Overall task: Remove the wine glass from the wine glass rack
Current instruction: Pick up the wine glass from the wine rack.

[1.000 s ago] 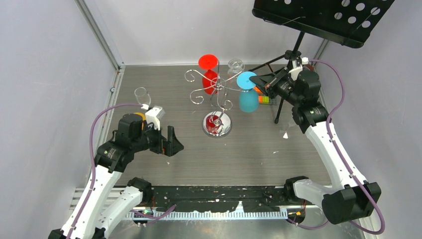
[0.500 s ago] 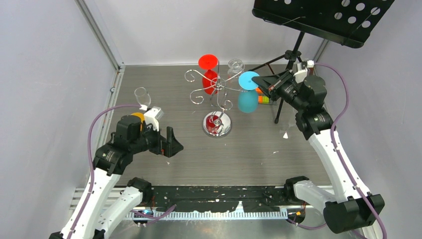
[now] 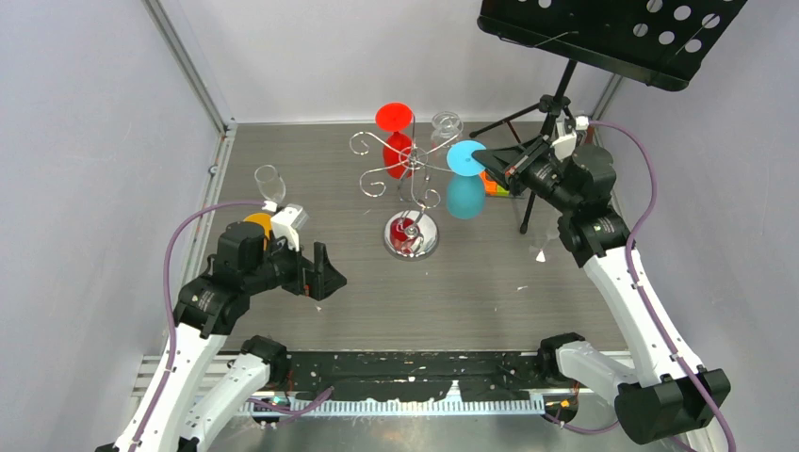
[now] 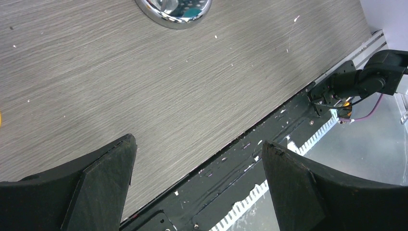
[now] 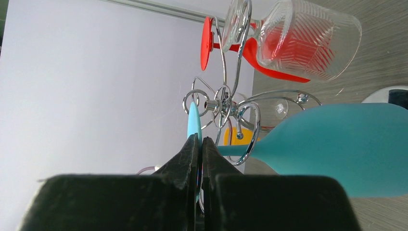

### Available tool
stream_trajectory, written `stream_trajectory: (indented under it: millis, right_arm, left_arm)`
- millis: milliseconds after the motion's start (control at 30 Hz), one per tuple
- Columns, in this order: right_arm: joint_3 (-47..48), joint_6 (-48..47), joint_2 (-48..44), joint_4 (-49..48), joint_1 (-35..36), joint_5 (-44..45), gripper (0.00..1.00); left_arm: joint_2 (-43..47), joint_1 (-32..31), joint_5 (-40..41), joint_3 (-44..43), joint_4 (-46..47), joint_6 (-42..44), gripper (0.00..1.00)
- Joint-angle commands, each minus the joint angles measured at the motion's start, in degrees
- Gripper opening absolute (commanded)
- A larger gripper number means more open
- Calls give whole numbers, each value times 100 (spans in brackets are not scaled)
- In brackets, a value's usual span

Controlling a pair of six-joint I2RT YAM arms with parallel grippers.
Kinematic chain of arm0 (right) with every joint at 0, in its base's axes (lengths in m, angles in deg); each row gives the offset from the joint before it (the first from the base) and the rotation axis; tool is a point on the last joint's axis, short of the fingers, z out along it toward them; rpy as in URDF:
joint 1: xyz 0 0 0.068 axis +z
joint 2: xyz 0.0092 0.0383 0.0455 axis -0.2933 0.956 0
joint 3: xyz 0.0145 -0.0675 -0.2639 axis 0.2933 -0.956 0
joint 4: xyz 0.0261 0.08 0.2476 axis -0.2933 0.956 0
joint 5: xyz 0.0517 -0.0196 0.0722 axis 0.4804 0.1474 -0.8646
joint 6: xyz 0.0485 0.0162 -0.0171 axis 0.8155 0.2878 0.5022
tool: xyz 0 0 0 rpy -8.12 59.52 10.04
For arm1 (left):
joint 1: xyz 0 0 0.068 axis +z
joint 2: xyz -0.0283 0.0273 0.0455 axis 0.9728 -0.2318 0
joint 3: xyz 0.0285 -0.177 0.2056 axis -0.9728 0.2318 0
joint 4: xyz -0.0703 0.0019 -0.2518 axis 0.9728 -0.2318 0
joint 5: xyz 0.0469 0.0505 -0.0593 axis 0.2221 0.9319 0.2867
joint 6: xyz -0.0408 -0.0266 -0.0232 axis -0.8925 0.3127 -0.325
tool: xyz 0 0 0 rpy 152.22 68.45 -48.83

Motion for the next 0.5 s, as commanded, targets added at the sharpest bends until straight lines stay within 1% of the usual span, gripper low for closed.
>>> stream_trajectory:
  millis: [0,233,467]
  right_arm:
    - [227,-14,86,-143,143,31,6]
    - [414,-7,334,-203,448,250,6]
    - [590,17,573,-290,476,361,6]
  left_arm:
    - [79,-23,-78,-20,174,-2,100]
    - [141,-23,-37,-47,94,21,99]
    - [138,-23,-16,-46,69,9,100]
